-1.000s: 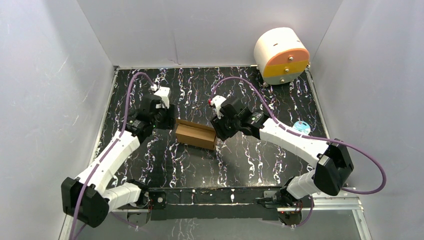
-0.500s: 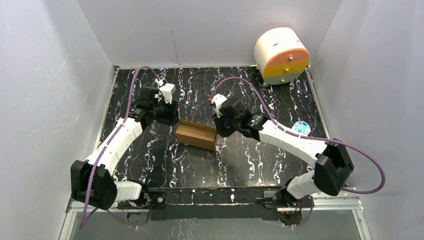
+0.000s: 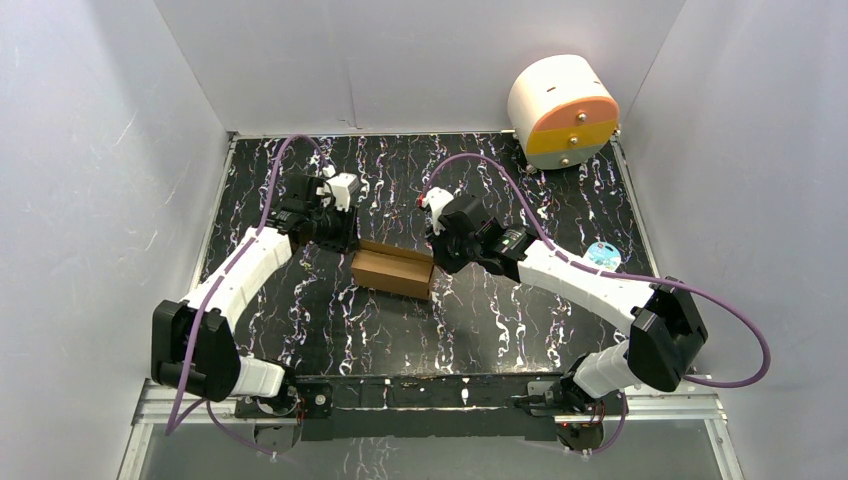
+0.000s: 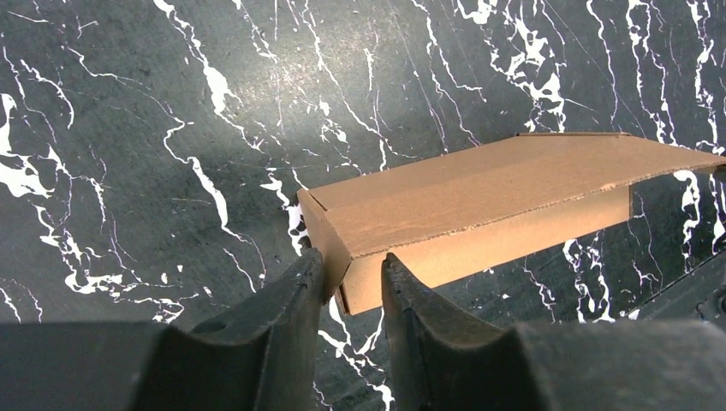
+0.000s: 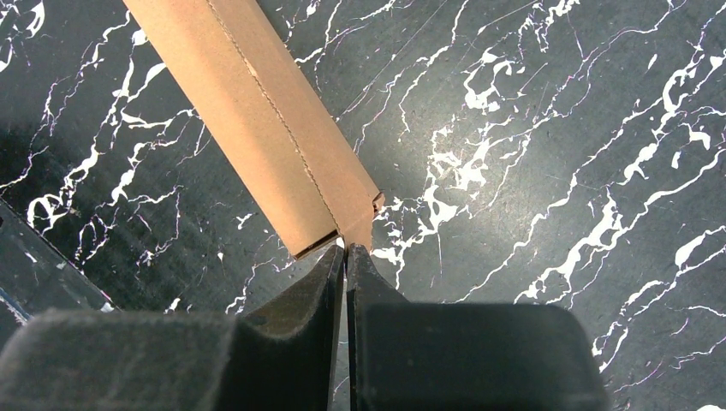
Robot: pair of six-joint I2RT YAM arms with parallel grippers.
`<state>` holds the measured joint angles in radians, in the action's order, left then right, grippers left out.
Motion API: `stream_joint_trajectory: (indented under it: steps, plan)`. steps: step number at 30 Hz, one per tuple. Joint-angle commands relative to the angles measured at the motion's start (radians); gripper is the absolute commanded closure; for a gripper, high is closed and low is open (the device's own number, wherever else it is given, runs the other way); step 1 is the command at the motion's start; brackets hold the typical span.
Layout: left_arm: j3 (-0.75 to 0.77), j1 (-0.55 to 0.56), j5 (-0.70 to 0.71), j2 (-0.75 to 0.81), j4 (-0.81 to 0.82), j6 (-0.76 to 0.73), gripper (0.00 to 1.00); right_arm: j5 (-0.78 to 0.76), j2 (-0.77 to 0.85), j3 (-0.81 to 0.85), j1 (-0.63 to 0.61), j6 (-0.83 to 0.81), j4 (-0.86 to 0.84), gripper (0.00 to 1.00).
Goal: Fold the paper box
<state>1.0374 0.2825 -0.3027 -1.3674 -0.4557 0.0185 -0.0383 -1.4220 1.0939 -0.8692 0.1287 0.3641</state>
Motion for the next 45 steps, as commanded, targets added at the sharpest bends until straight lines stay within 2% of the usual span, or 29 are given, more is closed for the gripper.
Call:
stream_joint_trajectory:
  steps: [1, 11, 20, 35, 45]
  plan:
    - [0.035, -0.008, -0.055, 0.024, -0.03, 0.019, 0.74, -0.004, 0.001, 0.016, -0.003, 0.025, -0.03, 0.86]
    - [-0.053, -0.007, -0.037, 0.116, 0.02, 0.229, 0.85, -0.007, -0.016, 0.026, -0.003, 0.171, -0.04, 0.83]
    - [-0.114, -0.005, -0.029, 0.159, 0.034, 0.295, 0.93, 0.02, -0.058, 0.084, -0.003, 0.232, -0.014, 0.84]
    - [-0.2, 0.045, 0.027, 0.219, 0.034, 0.361, 0.96, -0.042, -0.084, 0.149, -0.002, 0.338, 0.021, 0.85]
    - [-0.189, 0.106, 0.061, 0.21, 0.034, 0.38, 0.96, -0.043, -0.102, 0.16, 0.008, 0.414, 0.004, 0.83]
